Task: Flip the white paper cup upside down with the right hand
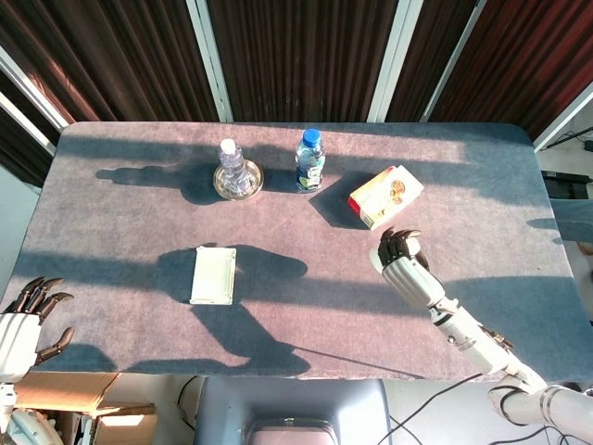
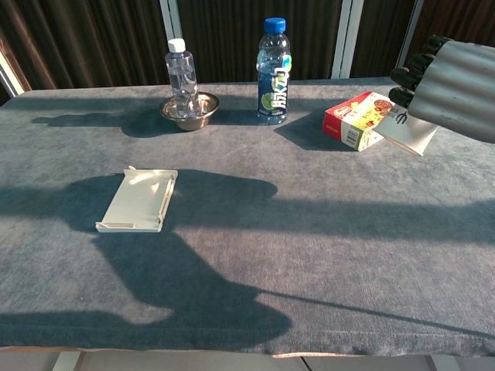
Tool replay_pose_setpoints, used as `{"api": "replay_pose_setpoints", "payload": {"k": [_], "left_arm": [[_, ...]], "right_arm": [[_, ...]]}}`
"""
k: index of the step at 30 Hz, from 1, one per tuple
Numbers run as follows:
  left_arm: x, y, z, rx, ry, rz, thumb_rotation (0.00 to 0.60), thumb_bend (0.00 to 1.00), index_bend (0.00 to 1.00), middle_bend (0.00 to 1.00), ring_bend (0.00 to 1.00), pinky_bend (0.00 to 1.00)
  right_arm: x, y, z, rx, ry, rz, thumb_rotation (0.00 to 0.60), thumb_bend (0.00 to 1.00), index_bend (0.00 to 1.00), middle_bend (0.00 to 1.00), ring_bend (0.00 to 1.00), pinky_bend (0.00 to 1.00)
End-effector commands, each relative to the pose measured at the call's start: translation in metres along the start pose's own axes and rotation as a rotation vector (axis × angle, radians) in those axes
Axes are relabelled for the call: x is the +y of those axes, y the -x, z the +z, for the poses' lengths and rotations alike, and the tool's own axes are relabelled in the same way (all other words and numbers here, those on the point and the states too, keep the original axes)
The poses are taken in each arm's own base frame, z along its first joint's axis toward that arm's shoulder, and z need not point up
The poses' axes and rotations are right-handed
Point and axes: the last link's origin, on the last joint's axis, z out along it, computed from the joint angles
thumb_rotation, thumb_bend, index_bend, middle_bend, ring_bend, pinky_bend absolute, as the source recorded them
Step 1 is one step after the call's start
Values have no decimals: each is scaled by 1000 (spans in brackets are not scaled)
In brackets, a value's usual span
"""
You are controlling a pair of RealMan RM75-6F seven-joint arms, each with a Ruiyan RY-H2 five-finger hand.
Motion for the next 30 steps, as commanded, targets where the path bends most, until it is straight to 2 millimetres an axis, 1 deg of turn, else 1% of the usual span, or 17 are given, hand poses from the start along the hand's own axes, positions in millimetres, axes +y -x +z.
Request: {"api": "replay_pose_setpoints", "payload": {"k": [1,4,7,13,21,30], "left_arm": [[0,0,0,-1,2,0,600,296,349,159,105,398],[1,1,0,-3,3,3,600,296,349,159,105,398],[1,1,0,-7,3,3,600,298,349,159,105,398],[0,-1,-1,-1,-2,-3,600,297,349,160,107,399],[-2,-3,-2,7,-8,-12,600,297,349,160,106,399],[-2,-4,-3,8,-6,-15,600,298,349,161,107,399]], "right_arm": [[-6,-16,-4,49,-98,-193,600,595,630,433,465,547],[-13,-19,-2,41,-132,-247,600,596,611,433,446,511],[-25,-23,1,33,-171,-290,600,595,602,433,421,476],[-41,-24,5,21,-211,-313,600,595,585,433,405,455],[-51,-22,11,-4,-218,-305,600,595,566,433,392,449],[-59,-19,10,-21,-244,-287,600,580,542,433,377,447]]}}
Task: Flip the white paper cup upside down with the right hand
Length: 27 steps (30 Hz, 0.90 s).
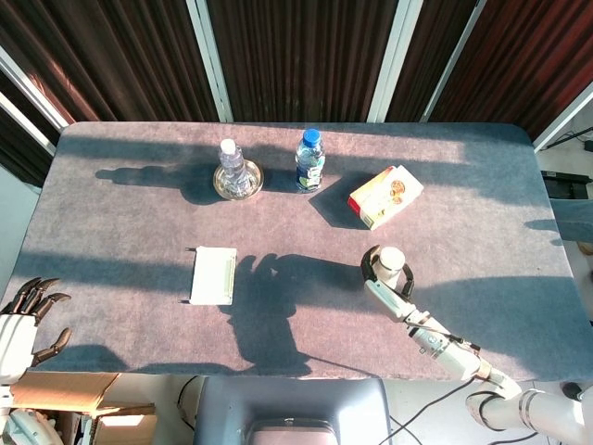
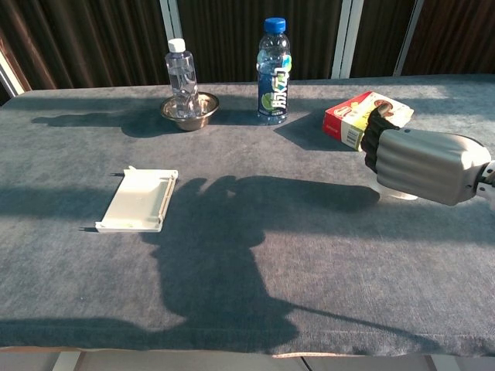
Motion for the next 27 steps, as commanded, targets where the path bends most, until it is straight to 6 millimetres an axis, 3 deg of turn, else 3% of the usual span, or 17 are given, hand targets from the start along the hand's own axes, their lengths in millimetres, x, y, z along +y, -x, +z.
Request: {"api": "replay_pose_setpoints", "payload": {"k": [1,17,21,27], "left_arm": [[0,0,0,0,0,0,600,298,349,162,107,399],[-1,-1,-1,4,-3,-3,600,297,349,165,115,400],[-1,-1,-1,4,-4,-4,600,298,349,165,115,400],[-1,-2,-1,5,-4,-3,600,298,349,165,115,400]], "right_arm": [[-1,0,0,0,-5,4,600,575,542,433,377,447],[-9,1,1,-10,-17,64,600,556,500,424,346,448],[-9,2,1,-12,-9,85,600,481,436,372,305,449],[-7,1,0,-22,7,153,600,330,228,214,183,448]]}}
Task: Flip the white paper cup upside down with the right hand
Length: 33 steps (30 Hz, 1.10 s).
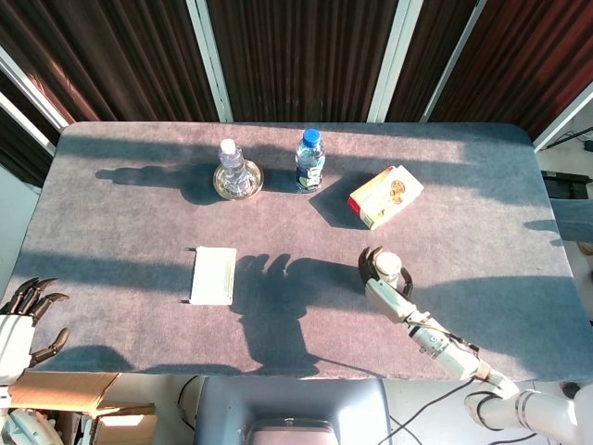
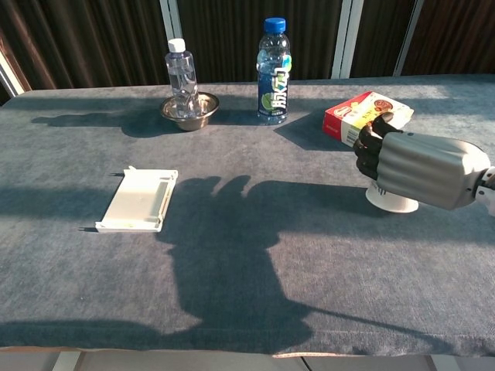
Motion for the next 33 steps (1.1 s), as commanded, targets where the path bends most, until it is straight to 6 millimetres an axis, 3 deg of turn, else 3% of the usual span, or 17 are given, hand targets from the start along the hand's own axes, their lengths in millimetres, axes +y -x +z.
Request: {"api": "replay_pose_setpoints", "payload": {"k": [1,8,13,18,24,29,33], "left_arm": [[0,0,0,0,0,0,600,298,349,165,115,400],[0,0,0,0,-1,-1,600,297,349,165,115,400],[-1,-1,0,1,-3,-2,600,296,349,165,115,400],[0,1,0,-4,0,3,600,297,349,165,115,400],[0,1,0,-6,-3,7,600,297,349,165,115,400],[0,1,1,3,-10,19,600,298,349,165,115,400],[1,2,1,12,-7,33,600,297,350,166,116,400]], "right_arm": [[1,0,-1,-6,8,40,600,318,189,189,165,448],[7,-1,-8,-39,27,195,600,242,4,35,61,395],[28,-4,-27,-107,86,449,600,209,0,0,28,255],[65,-4,-51,-134,176,712,600,187,0,0,4,124],[100,9,-84,-94,306,1090,600,185,4,0,2,82],[105,28,-110,-55,463,1248,600,186,37,0,5,83],[97,45,-128,-36,636,1337,600,210,50,0,5,84]]}}
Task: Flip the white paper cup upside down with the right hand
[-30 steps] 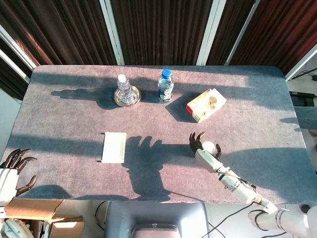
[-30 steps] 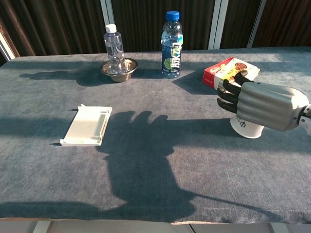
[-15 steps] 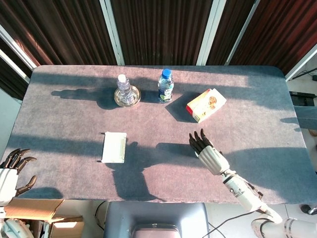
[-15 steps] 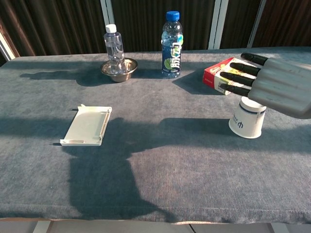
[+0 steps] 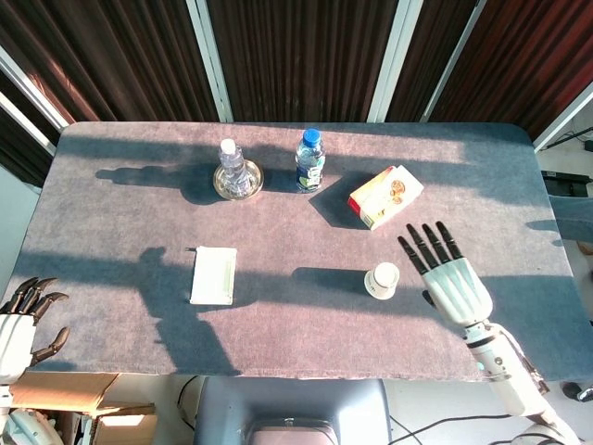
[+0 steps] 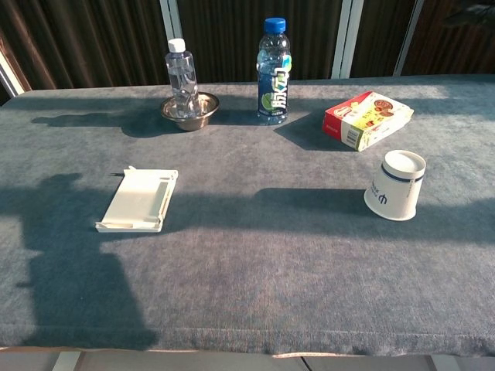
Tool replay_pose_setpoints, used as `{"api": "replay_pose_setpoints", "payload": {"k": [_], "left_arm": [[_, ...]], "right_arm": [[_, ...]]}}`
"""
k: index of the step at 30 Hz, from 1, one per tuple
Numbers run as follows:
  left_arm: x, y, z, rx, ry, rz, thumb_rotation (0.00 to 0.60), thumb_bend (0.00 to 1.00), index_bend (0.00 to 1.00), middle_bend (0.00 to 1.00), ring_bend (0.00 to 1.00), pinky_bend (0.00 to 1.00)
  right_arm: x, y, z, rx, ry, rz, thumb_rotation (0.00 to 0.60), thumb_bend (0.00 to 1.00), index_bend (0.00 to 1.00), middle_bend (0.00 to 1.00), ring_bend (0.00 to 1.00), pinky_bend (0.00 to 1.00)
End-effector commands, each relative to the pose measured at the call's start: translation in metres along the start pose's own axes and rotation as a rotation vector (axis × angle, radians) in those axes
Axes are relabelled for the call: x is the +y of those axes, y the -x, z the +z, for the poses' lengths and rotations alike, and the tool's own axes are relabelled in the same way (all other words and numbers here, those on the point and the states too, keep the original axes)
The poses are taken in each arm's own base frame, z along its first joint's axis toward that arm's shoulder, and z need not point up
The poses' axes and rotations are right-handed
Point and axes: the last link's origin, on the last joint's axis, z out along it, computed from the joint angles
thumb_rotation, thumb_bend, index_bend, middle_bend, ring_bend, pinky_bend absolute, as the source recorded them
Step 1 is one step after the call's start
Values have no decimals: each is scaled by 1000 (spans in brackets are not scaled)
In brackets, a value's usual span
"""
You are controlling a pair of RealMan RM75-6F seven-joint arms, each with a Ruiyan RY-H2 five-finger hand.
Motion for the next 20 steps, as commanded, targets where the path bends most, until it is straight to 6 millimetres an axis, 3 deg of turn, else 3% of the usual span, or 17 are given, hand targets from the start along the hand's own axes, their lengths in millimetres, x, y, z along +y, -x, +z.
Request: {"api": "replay_pose_setpoints", "payload": {"k": [1,6,20], "left_arm": [[1,1,0,2,1,4,600,297,350,166,116,400],[1,3,1,-8,-2,11,600,296,349,166,115,400],[1,3,1,-15,-9,10,600,299,349,167,115,401]], "right_arm": [[34,4,-26,101,167,149,600,223,51,0,5,84],[46,18,-38,38,242,285,600,258,56,0,5,86],[46,31,-40,-89,265,284,600,264,59,0,6,93]]}}
